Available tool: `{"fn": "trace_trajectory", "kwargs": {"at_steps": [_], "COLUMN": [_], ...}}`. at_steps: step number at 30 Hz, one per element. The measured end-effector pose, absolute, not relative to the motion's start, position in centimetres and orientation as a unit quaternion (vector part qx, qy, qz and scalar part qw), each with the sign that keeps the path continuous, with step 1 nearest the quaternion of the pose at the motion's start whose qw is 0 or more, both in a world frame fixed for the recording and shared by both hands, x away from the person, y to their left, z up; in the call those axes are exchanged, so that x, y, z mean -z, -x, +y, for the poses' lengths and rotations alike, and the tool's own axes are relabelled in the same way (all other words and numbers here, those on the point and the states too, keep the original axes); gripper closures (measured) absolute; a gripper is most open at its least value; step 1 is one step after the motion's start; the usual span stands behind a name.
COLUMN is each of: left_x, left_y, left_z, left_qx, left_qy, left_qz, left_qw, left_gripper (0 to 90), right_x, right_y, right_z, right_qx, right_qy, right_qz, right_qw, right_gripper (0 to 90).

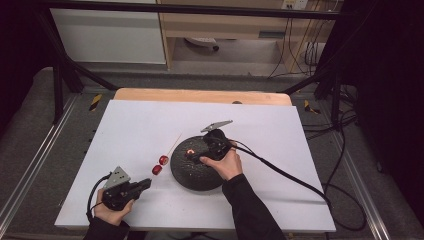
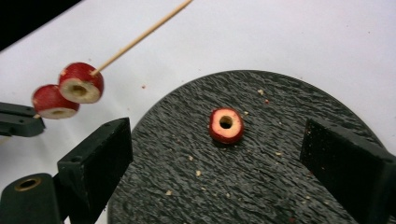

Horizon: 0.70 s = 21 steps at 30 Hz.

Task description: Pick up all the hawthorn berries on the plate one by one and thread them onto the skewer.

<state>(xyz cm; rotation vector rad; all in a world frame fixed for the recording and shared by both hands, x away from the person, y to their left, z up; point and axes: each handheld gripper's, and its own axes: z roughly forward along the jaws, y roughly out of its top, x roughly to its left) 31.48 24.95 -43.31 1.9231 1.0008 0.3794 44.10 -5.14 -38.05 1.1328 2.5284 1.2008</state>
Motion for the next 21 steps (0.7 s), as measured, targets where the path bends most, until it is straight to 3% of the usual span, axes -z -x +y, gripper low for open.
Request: {"fn": "trace_trajectory", "kwargs": {"at_steps": [8, 21], "left_x": [43.3, 43.4], "left_y": [-31.6, -31.7], "left_z": [25.2, 25.2], "left_qx": [-0.158, -0.158], "left_qy": [-0.776, -0.777], "left_qz": [0.411, 0.415], "left_qw": [0.452, 0.447], "left_gripper": [88.2, 88.2], "right_x": [38.0, 38.8], "right_y": [-45.3, -47.4], "right_z": [-4.2, -2.1], "right_qx": [-0.366, -0.315], "right_qy": [-0.371, -0.37], "right_qz": [0.851, 0.873], "right_qw": [0.06, 0.048], "right_gripper": [11.9, 27.0]}}
